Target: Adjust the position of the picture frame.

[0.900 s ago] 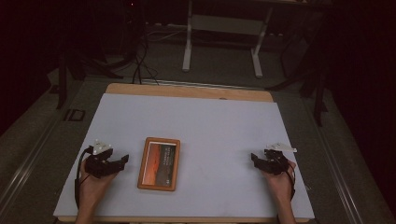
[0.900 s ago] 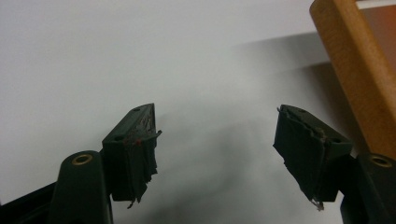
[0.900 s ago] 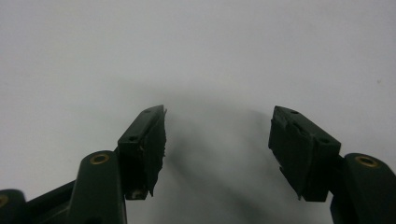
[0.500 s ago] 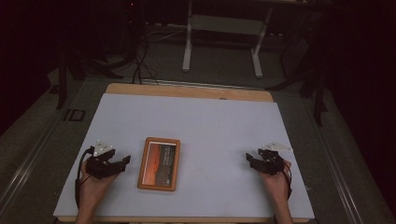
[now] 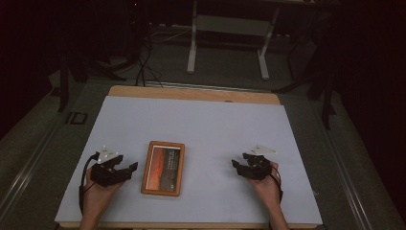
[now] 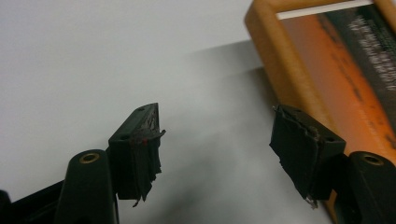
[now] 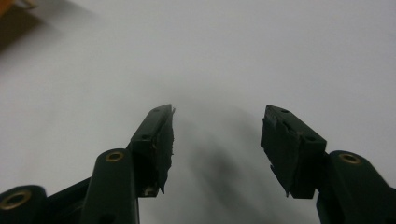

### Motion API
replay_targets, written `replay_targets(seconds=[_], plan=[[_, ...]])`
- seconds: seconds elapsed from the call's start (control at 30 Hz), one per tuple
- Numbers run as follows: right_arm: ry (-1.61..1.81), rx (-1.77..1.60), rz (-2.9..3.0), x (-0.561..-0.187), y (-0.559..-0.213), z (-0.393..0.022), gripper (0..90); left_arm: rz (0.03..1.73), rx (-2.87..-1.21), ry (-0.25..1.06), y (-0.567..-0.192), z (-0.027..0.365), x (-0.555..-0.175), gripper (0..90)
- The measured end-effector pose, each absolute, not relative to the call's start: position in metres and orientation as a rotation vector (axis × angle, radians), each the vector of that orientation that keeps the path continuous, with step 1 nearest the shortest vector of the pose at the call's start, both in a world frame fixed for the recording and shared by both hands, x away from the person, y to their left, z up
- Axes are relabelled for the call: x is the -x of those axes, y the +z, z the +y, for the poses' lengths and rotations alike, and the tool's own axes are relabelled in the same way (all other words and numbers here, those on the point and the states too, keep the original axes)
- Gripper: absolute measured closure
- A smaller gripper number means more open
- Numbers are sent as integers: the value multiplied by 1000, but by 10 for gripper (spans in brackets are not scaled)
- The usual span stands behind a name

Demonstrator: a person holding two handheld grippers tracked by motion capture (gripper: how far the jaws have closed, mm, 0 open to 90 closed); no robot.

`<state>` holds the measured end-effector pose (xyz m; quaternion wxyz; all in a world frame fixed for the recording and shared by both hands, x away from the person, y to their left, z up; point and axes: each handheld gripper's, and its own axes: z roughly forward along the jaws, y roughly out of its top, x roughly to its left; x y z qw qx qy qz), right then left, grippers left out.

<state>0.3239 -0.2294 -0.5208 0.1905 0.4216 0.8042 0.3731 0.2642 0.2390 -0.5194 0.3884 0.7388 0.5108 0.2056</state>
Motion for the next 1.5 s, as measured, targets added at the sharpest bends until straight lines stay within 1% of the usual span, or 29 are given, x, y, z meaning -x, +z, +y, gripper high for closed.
replay_targets(seconds=[0.17, 0.33, 0.5, 0.87, 1.5], plan=[[1060, -1117, 2312, -322, -517, -208, 419, 1282, -1872, 494, -520, 235, -264, 332], [1109, -1101, 2358, -323, -517, -193, 414, 1249, -1828, 414, -518, 229, -264, 332], [1145, -1058, 2402, -322, -515, -177, 408, 1236, -1843, 386, -519, 224, -266, 329], [1184, -962, 2492, -319, -511, -135, 400, 1203, -1885, 357, -524, 213, -271, 309], [1284, -969, 2586, -320, -517, -99, 387, 1158, -1926, 310, -529, 204, -276, 331]])
